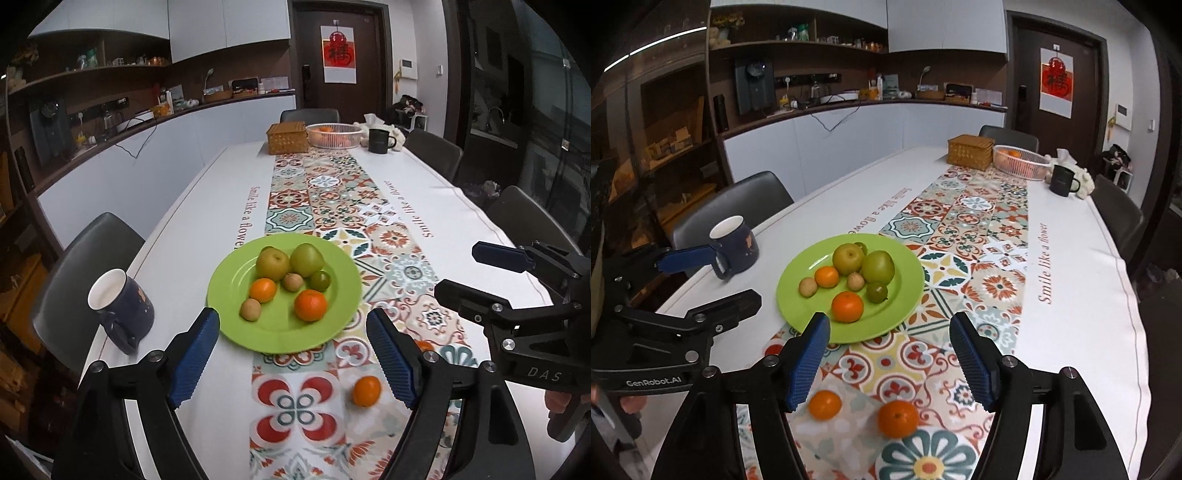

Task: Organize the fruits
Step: 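Move both open tools back toward the last two oranges on the runner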

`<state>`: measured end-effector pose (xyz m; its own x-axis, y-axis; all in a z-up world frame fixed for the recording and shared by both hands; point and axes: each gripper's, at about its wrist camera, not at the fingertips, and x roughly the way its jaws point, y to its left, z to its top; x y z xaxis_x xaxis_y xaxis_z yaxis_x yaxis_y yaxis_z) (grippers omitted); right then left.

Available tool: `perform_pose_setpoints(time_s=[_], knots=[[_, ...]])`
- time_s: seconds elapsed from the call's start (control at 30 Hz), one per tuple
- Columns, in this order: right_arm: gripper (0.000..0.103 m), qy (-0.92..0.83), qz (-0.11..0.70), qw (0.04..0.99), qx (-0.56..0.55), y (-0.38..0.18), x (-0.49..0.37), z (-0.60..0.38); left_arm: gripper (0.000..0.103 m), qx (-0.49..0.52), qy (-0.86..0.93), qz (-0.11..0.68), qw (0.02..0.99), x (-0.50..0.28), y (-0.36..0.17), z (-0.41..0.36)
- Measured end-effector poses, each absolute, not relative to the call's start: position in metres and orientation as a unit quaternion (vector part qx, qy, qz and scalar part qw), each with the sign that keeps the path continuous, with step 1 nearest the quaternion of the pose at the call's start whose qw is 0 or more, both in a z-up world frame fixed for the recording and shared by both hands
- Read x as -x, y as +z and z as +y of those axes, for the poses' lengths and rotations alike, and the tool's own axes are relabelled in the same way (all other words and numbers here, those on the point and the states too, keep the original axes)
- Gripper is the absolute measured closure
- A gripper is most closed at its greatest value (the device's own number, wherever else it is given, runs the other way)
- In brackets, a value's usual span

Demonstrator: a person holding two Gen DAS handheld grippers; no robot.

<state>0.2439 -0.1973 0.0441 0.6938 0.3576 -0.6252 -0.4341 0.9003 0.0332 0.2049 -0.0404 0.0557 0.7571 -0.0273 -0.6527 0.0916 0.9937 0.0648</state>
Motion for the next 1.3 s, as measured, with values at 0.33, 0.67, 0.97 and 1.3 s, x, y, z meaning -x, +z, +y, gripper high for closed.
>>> perform_pose_setpoints(time_s=[0.33, 0.67, 0.97, 1.3], knots=[[0.033, 0.209, 0.32, 0.922, 0.059, 0.042, -0.215, -0.216, 0.019, -0.044, -0.039, 0.347, 0.936, -0.179, 0.053, -0.058], [0.033, 0.216, 0.327, 0.918, 0.07, 0.029, -0.203, -0.222, 0.018, -0.043, -0.045, 0.364, 0.929, -0.17, 0.031, -0.068], [0.033, 0.216, 0.351, 0.907, 0.085, 0.003, -0.201, -0.228, 0.018, -0.075, -0.066, 0.374, 0.922, -0.169, 0.001, -0.079], [0.033, 0.225, 0.39, 0.886, 0.112, -0.036, -0.209, -0.224, 0.019, -0.09, -0.101, 0.411, 0.902, -0.179, -0.04, -0.084]])
